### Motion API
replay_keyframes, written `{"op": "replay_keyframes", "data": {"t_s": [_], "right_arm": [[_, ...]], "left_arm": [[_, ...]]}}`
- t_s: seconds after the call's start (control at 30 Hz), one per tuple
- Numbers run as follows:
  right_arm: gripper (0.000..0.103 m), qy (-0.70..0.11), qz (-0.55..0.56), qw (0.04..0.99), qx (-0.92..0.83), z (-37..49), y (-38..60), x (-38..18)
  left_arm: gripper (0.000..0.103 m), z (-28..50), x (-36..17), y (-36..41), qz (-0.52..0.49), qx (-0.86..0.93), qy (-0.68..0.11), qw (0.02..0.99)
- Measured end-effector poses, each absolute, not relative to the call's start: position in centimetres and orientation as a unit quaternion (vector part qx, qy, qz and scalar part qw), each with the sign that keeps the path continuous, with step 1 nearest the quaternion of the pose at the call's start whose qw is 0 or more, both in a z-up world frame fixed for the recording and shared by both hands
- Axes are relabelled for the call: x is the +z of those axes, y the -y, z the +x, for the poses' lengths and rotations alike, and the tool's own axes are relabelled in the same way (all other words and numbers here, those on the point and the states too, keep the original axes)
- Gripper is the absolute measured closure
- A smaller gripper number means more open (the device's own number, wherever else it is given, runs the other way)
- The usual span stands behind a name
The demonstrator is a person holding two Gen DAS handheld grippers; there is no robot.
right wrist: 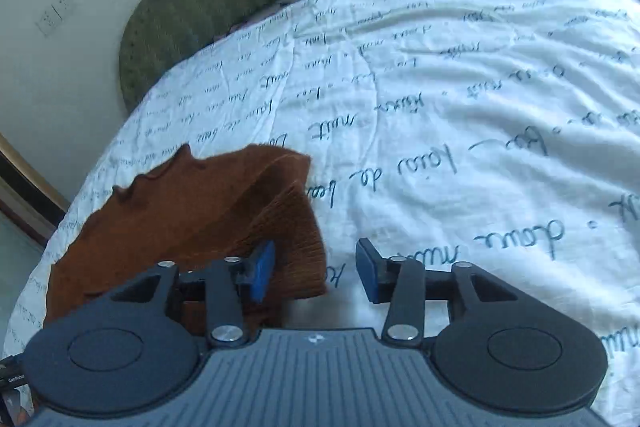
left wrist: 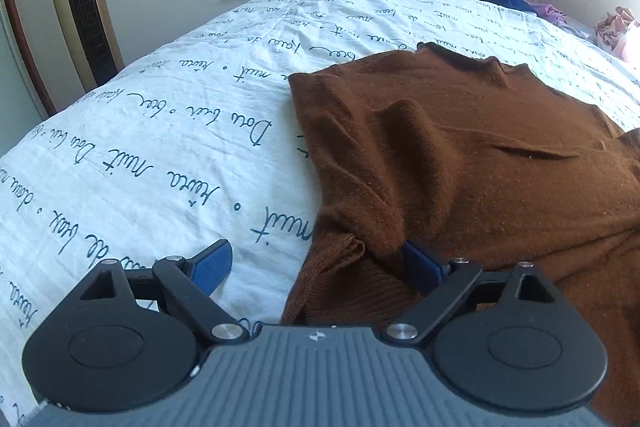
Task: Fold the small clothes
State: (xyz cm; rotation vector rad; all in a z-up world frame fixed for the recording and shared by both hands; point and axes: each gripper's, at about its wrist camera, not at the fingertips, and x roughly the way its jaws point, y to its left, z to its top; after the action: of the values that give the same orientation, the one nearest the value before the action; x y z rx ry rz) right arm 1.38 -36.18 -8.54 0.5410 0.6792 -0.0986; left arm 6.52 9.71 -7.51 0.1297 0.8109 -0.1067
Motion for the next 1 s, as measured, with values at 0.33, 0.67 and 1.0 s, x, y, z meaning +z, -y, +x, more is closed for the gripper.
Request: {"op": "replay_keyframes", "data": {"t_s": [0.33, 0.67, 1.0], "right_arm": [[0.059, -0.342, 0.248, 0.906, -0.026, 4.0, 36.9, -8.1], [0.075, -0.329, 0.218, 0.919, -0.003, 3.6, 34.9, -8.1], [0.094, -0.296, 0.176, 0.939, 0.014, 3.1, 33.1, -5.5]], "left_arm": [[0.025, 9.5, -0.8, -12.1, 0.043, -0.053, -0.362, 0.93], [0.059, 16.8, -6.2, -10.4, 0.02, -0.067, -0.469, 0.88], [0.097, 16.4, -5.7, -11.5, 0.029, -0.035, -0.452, 0.891]]}}
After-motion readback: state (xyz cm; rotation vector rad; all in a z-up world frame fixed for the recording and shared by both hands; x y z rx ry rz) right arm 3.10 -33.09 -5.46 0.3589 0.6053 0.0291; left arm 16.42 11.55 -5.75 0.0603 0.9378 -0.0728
